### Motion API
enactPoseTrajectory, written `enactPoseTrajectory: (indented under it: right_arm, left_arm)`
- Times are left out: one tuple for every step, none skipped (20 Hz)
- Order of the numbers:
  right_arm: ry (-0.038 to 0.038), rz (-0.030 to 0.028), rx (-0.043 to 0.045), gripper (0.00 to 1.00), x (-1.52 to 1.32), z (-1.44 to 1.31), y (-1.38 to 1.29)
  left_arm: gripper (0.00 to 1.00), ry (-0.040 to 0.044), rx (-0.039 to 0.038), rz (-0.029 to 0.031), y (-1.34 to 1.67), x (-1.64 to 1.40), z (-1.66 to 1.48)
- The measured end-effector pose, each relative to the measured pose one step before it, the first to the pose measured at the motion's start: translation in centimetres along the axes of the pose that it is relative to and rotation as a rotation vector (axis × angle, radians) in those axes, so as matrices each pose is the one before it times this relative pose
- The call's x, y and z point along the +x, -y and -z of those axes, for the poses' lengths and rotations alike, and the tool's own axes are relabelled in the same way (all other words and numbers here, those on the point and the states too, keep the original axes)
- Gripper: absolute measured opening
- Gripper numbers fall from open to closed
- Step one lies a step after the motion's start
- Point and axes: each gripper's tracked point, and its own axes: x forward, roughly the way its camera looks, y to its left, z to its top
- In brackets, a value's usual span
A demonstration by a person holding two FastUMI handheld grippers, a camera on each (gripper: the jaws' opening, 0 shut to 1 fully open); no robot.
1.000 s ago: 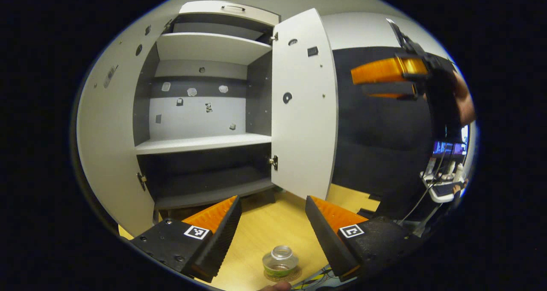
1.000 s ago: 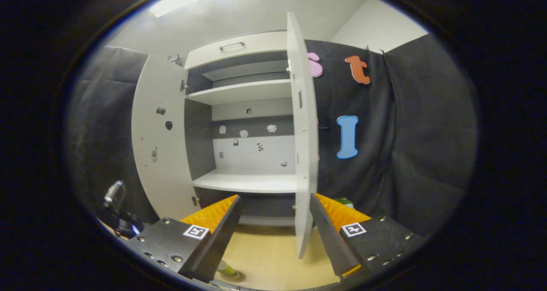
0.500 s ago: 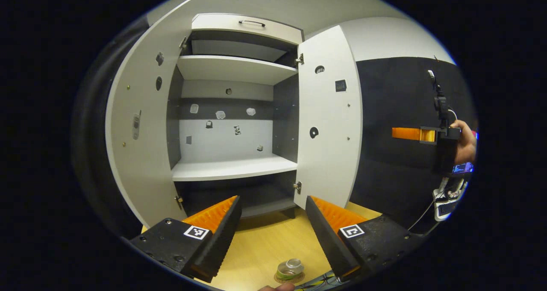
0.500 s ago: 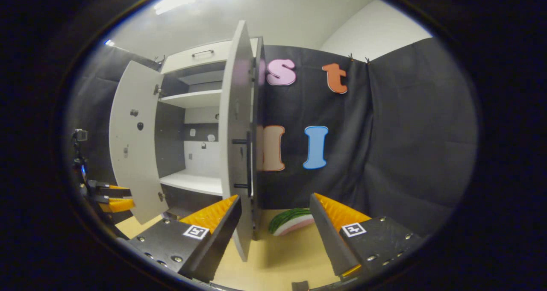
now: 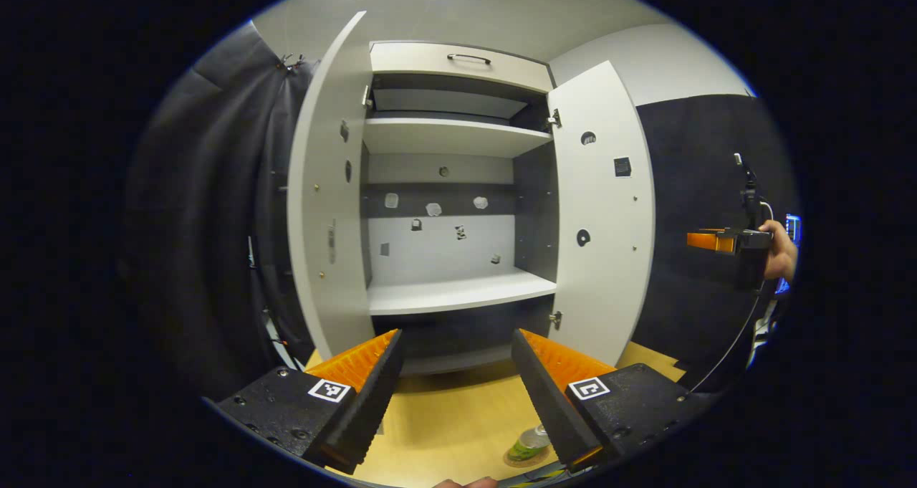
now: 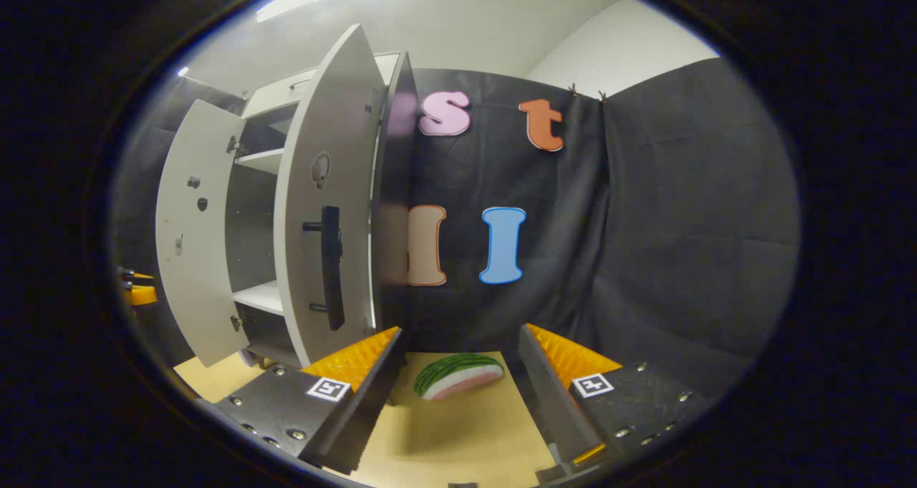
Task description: Grasp the bottle in the cabinet with the left hand and place it on the coaster, then close the right door with the right hand and the left door with the left hand.
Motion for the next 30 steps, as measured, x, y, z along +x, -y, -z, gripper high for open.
enactPoseTrajectory:
  right_arm:
    - [0.00364, -0.00656, 0.00481, 0.97, 0.898, -0.22, -0.149]
    - [0.00025, -0.01601, 0.01014, 0.94, 1.008, -0.221, -0.682]
    - [0.00325, -0.01543, 0.00664, 0.97, 0.743, -0.173, -0.707]
    - [0.00475, -0.01157, 0.00029, 0.97, 0.823, -0.391, -0.584]
    - [0.00883, -0.00683, -0.00036, 0.97, 0.718, -0.452, -0.49]
    - [0.00816, -0.01217, 0.00326, 0.97, 0.656, -0.513, -0.672]
    - [0.00811, -0.0133, 0.00719, 0.97, 0.522, -0.454, -0.863]
    - [0.00627, -0.00796, 0.00552, 0.97, 0.473, -0.43, -0.581]
    - [0.01737, 0.00745, 0.00608, 0.97, 0.36, -0.584, -0.017]
    - [0.01647, 0.004, 0.00192, 0.97, 0.301, -0.675, -0.194]
    - [0.00403, -0.02078, 0.00331, 0.97, 0.13, 0.009, -0.943]
    - [-0.00302, -0.03575, 0.0019, 0.97, 0.126, 0.048, -1.364]
    - [-0.00498, -0.01073, -0.01404, 0.98, 0.282, 0.025, -1.056]
    - [-0.00988, 0.02016, -0.03544, 0.99, -0.442, 0.14, -0.041]
    - [-0.0037, 0.01192, -0.02226, 0.91, 0.219, -0.232, -0.037]
    - [-0.00478, 0.00135, -0.01779, 0.91, 0.15, -0.11, -0.224]
    - [-0.00318, 0.00202, -0.00764, 0.91, -0.005, -0.176, -0.122]
    - [-0.00279, 0.00773, 0.00224, 0.91, 0.075, 0.033, 0.054]
    - [-0.00163, 0.01188, 0.01081, 0.91, -0.008, 0.033, 0.044]
    - [0.00179, 0.01105, 0.00823, 0.88, -0.119, 0.063, 0.003]
    - [0.00792, 0.00737, -0.00158, 0.91, -0.137, -0.085, -0.174]
    - [0.01133, 0.00675, -0.01125, 0.9, -0.102, -0.123, -0.182]
    - [0.01148, 0.0029, -0.01829, 0.9, -0.106, -0.129, -0.292]
    - [0.00618, -0.0056, -0.00806, 0.87, -0.076, -0.045, -0.484]
    - [0.0027, -0.01461, 0.00669, 0.9, -0.004, -0.064, -0.735]
    - [-0.00047, -0.02232, 0.02063, 0.91, 0.049, 0.007, -1.031]
    - [-0.00145, -0.01725, 0.02565, 0.88, -0.015, 0.096, -1.069]
    - [0.02309, 0.00029, 0.02674, 0.9, 0.177, -0.47, -0.513]
    - [0.02109, -0.00394, 0.0089, 0.91, 0.23, -0.56, -0.739]
    - [0.01849, 0.00351, -0.00482, 0.91, 0.15, -0.565, -0.517]
  left_arm:
    - [0.95, 0.00216, 0.00614, -0.01372, -0.348, -0.513, -0.164]
    - [0.95, 0.00439, -0.00111, -0.00643, -0.343, -0.529, -0.317]
    - [0.95, 0.00397, -0.00809, -0.00582, -0.255, -0.539, -0.092]
    - [0.95, -0.00233, -0.00445, -0.00543, -0.289, -0.451, -0.024]
    - [0.94, -0.00049, -0.0033, -0.01017, -0.396, -0.424, 0.085]
    - [0.95, -0.00199, 0.00095, -0.01123, -0.448, -0.378, -0.057]
    - [0.95, 0.00004, 0.00313, -0.01564, -0.508, -0.375, 0.019]
    - [0.95, 0.00078, -0.00077, -0.0181, -0.61, -0.369, -0.139]
    - [0.95, -0.00141, -0.00632, -0.00977, -0.426, -0.425, -0.123]
    - [0.95, 0.00024, -0.00647, -0.01569, -0.523, -0.44, -0.291]
    - [0.95, -0.00275, -0.00565, -0.02568, -0.959, -0.31, -0.266]
    - [0.95, -0.00507, -0.0072, -0.02447, -0.856, -0.354, -0.399]
    - [0.95, -0.00007, -0.00726, -0.02059, -0.665, -0.459, -0.571]
    - [0.95, -0.00145, -0.00667, -0.02426, -0.864, -0.32, -0.674]
    - [0.95, 0.00481, -0.00569, -0.01606, -0.57, -0.291, -0.632]
    - [0.95, 0.00449, -0.00818, -0.0117, -0.515, -0.252, -0.715]
    - [0.95, 0.00885, -0.00816, -0.00948, -0.463, -0.19, -0.691]
    - [0.95, 0.011, -0.0104, -0.00195, -0.345, -0.054, -0.707]
    - [0.95, 0.00894, -0.00701, -0.00095, -0.194, 0.003, -0.432]
    - [0.94, 0.00688, -0.00408, -0.00484, -0.362, 0.098, -0.367]
    - [0.94, 0.00901, -0.00392, -0.0063, -0.407, 0.117, -0.354]
    - [0.94, 0.00714, -0.00389, -0.0048, -0.302, 0.124, -0.321]
    - [0.94, 0.00734, -0.00783, -0.0003, -0.106, 0.104, -0.198]
    - [0.94, -0.00124, -0.00468, 0.00786, 0.137, 0.094, -0.048]
    - [0.94, 0.00315, -0.00104, -0.00263, -0.228, 0.075, -0.052]
    - [0.94, 0.00374, 0.00035, -0.00218, -0.218, 0.175, -0.117]
    - [0.94, -0.00007, -0.00081, 0.00136, -0.075, 0.229, 0.041]
    - [0.94, -0.00289, -0.00099, 0.00138, -0.09, 0.262, 0.013]
    - [0.94, 0.00027, 0.00091, -0.00341, -0.156, 0.206, -0.051]
    - [0.93, 0.00475, 0.00125, -0.00068, -0.137, 0.222, -0.273]
